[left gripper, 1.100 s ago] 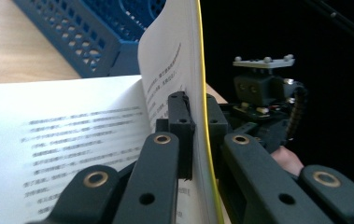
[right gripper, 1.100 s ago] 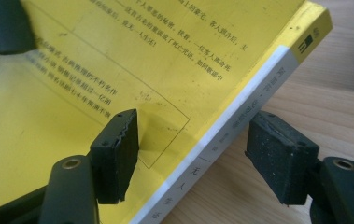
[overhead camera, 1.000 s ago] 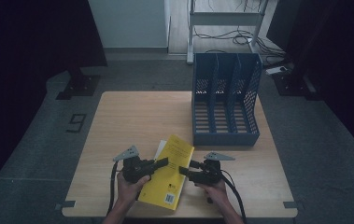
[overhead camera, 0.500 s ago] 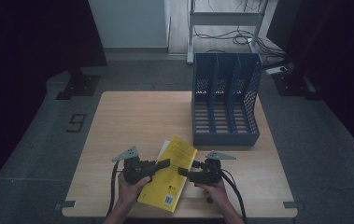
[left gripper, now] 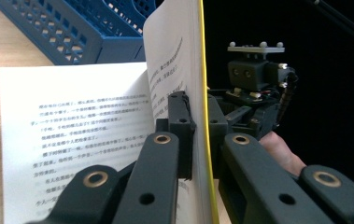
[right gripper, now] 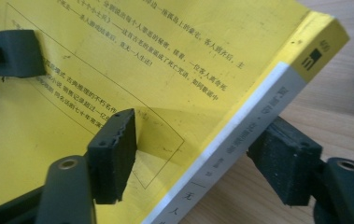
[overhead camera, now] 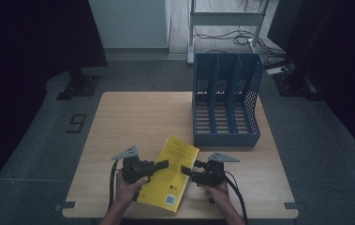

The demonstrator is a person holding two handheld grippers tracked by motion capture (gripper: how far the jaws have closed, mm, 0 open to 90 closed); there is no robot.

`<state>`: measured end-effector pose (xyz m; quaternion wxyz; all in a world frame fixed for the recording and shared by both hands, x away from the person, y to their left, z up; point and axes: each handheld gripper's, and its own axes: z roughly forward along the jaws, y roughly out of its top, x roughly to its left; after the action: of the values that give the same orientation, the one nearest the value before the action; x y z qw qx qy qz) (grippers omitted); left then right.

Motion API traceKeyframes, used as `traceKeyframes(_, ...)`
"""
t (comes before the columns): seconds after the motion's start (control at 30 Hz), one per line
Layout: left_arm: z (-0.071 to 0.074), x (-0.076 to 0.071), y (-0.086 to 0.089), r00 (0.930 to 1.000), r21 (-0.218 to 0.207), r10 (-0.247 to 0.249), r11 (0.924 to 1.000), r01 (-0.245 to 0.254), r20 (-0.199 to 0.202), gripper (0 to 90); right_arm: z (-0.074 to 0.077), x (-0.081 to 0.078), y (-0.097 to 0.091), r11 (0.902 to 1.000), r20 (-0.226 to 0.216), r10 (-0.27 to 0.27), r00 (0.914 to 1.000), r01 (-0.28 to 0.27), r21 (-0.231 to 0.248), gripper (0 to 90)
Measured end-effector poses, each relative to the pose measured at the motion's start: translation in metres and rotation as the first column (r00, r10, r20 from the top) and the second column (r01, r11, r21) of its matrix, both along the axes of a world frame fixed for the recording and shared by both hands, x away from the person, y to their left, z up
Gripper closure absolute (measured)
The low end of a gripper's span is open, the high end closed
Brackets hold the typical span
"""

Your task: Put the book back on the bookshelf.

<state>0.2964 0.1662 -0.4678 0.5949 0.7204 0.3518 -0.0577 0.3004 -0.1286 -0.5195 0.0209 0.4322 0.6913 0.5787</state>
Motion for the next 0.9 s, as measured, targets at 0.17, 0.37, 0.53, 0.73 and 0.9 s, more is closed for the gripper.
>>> traceKeyframes(0.17,-0.003,0.003,0.001,0.9998,0.000,-0.002,1.0000,0.002,-0.021,86.6,0.001,0.000,-0.002,0.9999,0.014,-0.015,0.9998,0.015,-0.004,38.6)
traceKeyframes(0.37,-0.005,0.005,0.003,0.9992,-0.008,-0.004,1.0000,0.004,-0.039,86.7,0.004,-0.003,-0.005,0.9998,0.043,-0.013,0.9990,0.012,0.014,44.4)
traceKeyframes(0.53,-0.010,0.006,0.002,0.9987,0.012,-0.001,0.9999,0.001,-0.052,86.7,0.006,-0.005,-0.002,0.9996,0.061,0.016,0.9980,-0.017,0.023,48.0)
traceKeyframes(0.73,-0.014,0.009,0.002,0.9979,0.022,0.003,0.9998,-0.002,-0.065,86.6,0.009,-0.007,-0.003,0.9999,0.089,0.012,0.9960,-0.011,-0.006,52.3)
traceKeyframes(0.9,-0.016,0.010,0.001,0.9976,0.029,0.007,0.9996,-0.005,-0.069,86.5,0.009,-0.006,-0.004,0.9999,0.089,0.014,0.9959,-0.014,-0.006,56.5)
